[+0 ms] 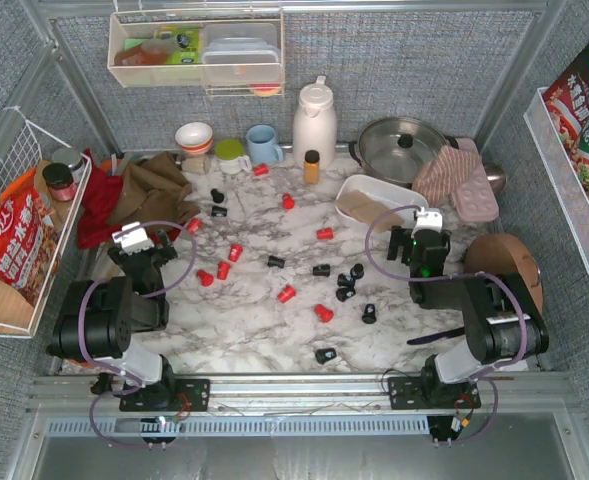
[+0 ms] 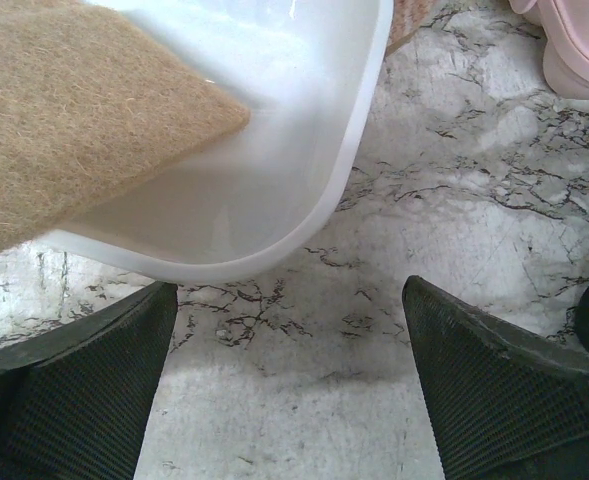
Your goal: Mix the coffee capsules in the storage basket
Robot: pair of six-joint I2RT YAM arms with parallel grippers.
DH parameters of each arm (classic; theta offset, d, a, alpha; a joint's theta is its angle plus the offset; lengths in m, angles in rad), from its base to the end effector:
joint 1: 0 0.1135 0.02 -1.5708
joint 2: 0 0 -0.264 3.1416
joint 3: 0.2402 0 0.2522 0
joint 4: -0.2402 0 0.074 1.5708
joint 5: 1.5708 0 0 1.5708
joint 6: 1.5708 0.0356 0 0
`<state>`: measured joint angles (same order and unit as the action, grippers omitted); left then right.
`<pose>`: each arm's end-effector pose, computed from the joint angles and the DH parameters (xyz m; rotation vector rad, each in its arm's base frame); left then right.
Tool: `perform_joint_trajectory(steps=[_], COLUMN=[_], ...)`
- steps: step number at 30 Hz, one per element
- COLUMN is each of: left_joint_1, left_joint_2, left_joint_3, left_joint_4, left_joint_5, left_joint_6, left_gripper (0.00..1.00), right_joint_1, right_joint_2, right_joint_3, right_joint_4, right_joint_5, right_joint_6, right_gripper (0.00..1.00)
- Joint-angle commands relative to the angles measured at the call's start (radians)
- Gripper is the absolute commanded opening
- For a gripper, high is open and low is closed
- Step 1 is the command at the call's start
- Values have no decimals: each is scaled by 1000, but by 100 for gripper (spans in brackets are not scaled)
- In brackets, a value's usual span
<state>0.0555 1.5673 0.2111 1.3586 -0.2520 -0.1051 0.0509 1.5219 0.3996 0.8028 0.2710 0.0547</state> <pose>0.2375 0.0221 0.1512 -0.3222 1.5373 0.1586 0.2703 0.0042 0.1485 0.1881 1.8729 -0.1836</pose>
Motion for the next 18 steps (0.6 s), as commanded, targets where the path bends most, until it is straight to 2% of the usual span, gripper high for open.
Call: perform_joint_trajectory(steps=[1, 15, 18], left_joint_1=[1, 1, 1], left_joint_2=[2, 2, 2], left_joint_3=[-1, 0, -1], left_joint_4=[27, 28, 27], left_joint_5=[8, 9, 9], left_joint_6=[-2, -2, -2], left_gripper=[99, 99, 99], right_joint_1=[1, -19, -5], right_joint_2=[-1, -4, -40], right_joint_3=[4, 5, -3], right_joint_4=[8, 3, 0], right_joint_5=[-7, -55, 22], right_joint_6=[7, 12, 21], right_gripper=[99, 99, 99])
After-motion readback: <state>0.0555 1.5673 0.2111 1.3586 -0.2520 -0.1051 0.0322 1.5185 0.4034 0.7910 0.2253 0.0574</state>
